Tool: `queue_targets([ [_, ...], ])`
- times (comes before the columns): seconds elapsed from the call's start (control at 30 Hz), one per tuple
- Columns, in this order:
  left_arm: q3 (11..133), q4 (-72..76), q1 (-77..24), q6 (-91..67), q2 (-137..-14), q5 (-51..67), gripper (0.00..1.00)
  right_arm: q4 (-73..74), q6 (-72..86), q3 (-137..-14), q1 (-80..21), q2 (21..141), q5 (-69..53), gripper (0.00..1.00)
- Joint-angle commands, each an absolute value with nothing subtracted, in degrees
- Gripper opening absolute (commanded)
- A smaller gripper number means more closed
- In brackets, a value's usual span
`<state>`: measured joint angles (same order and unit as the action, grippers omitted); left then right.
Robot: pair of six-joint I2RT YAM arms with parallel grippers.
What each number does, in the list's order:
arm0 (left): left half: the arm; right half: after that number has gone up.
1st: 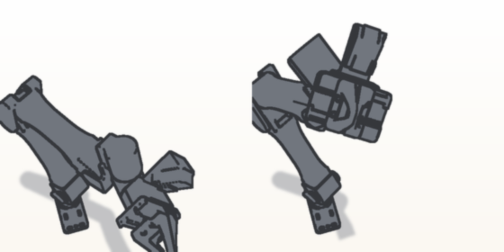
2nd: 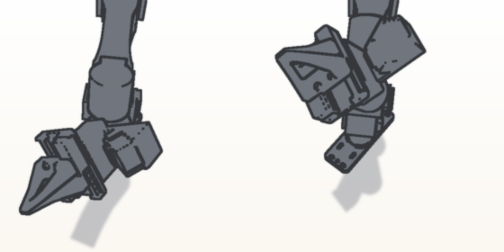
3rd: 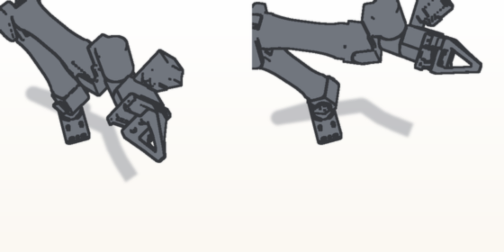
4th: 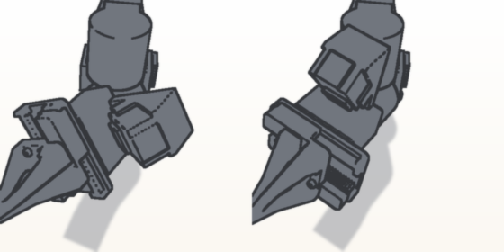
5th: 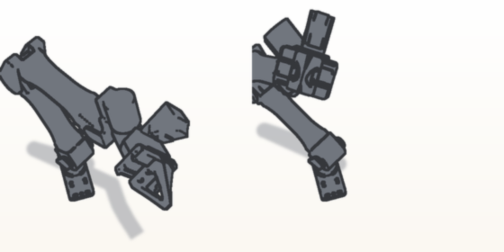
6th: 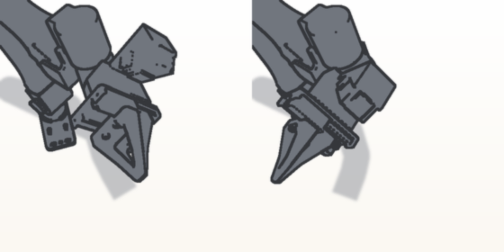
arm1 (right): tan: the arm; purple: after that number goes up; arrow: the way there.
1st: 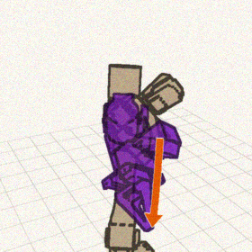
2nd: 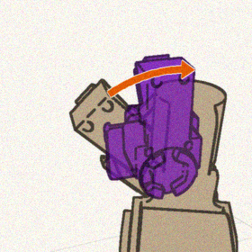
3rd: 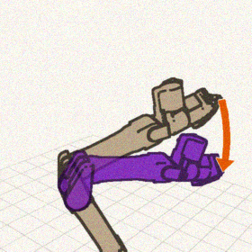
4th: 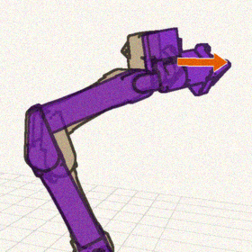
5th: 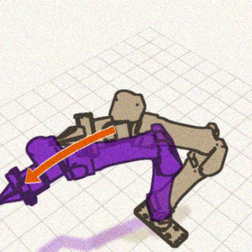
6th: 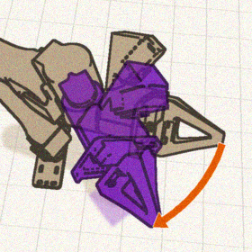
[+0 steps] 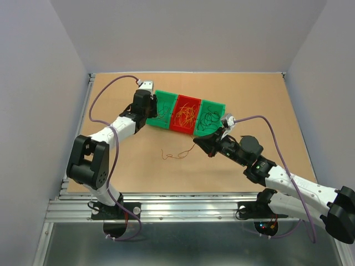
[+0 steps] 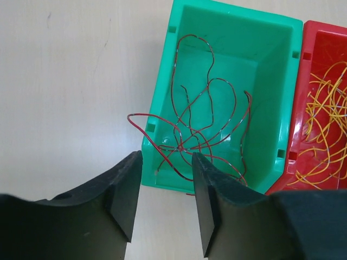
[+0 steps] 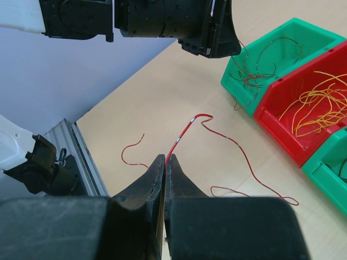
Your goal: Untangle the cables
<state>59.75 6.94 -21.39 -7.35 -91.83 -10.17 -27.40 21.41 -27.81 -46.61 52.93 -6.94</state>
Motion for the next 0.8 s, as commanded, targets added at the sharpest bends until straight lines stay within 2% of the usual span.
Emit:
queue_targets([
  [0.0,62.8,7.8,-21.4,-7.5,-92.2,-11.1,0.42,-28.4,21.4,-31.7,-47.2,51.8,-6.3,0.0],
  [0.03,62.9,7.9,-21.4,-7.3,-92.2,-10.8,0.37,-28.3,21.5,-31.7,-47.1,51.7,-6.3,0.01],
  [0.07,63.0,8.0,-21.4,-6.8,-92.5,-10.7,0.26,-28.3,21.5,-31.6,-47.2,51.6,-6.3,0.01],
  [0.1,63.0,8.2,-21.4,-6.8,-92.5,-10.6,0.26,-28.4,21.4,-31.6,-47.2,51.6,-6.3,0.01],
  [0.2,62.5,9.8,-21.4,-5.6,-92.5,-10.6,0.12,-28.4,21.4,-31.6,-47.2,51.6,-6.3,0.01],
  [0.3,62.0,12.0,-21.5,-4.7,-93.4,-10.6,0.11,-28.4,21.4,-31.7,-47.1,51.8,-6.2,0.01],
  [0.4,63.7,12.4,-22.3,-1.7,-96.4,-8.6,0.0,-28.3,21.5,-31.8,-47.2,52.2,-6.4,0.0],
  [0.63,72.5,11.2,-26.0,3.6,-104.2,-16.1,0.0,-28.4,21.4,-31.9,-47.2,52.8,-6.3,0.0],
  [0.77,77.1,11.2,-26.7,7.5,-108.5,-16.5,0.0,-28.3,21.4,-32.0,-47.2,53.0,-6.3,0.01],
])
